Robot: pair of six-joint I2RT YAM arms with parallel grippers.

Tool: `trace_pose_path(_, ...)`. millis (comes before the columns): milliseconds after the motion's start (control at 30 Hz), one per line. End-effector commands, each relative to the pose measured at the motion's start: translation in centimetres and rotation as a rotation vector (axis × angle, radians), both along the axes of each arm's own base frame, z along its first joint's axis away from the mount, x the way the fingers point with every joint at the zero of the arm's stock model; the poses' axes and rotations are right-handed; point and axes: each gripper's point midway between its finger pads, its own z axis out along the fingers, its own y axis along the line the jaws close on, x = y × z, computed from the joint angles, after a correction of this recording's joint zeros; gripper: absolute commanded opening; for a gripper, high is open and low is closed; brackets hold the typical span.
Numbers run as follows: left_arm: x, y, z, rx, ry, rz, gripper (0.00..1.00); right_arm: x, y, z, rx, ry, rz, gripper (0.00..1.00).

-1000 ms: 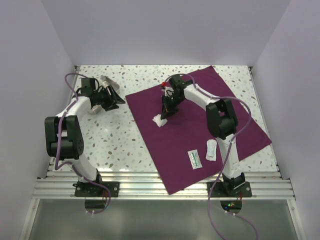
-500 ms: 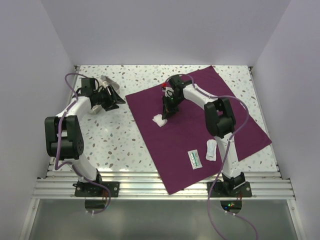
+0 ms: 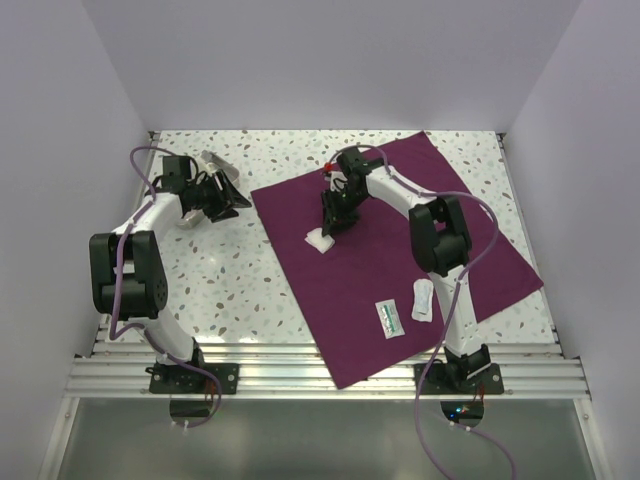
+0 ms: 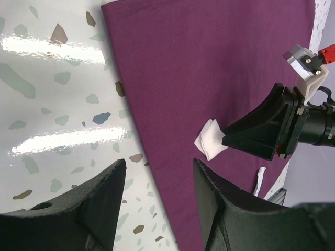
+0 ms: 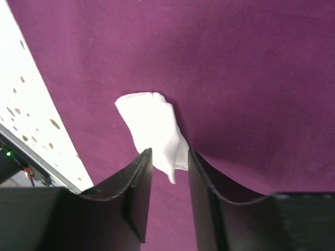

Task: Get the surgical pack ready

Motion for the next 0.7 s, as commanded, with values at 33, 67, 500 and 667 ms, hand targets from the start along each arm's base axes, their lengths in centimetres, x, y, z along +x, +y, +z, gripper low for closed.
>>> trace_pose_path(33,0.5,-0.2,1.4,-0.005,-0.067,-0.019,0.58,0.5,-1.0,1.6,-0.033,-0.046,0.01,0.4)
trace_pose_path(67,0.4,-0.3,1.4,-0.007,-0.068,-0.021,0.58,0.3,-1.2,1.7,-0.041,-0.046,0.018,0.41)
trace_pose_path(500,0.4,-0.4,1.5,-0.018,-0.069,-0.018,0.58,-0.6,-1.0,0.3,-0.025,0.0,0.024,0.43)
trace_pose_path(667,0.4,-0.5,1.6,-0.022,-0.07,-0.017,0.58,-1.3,-0.8,-0.2,-0.017,0.018,0.026,0.38)
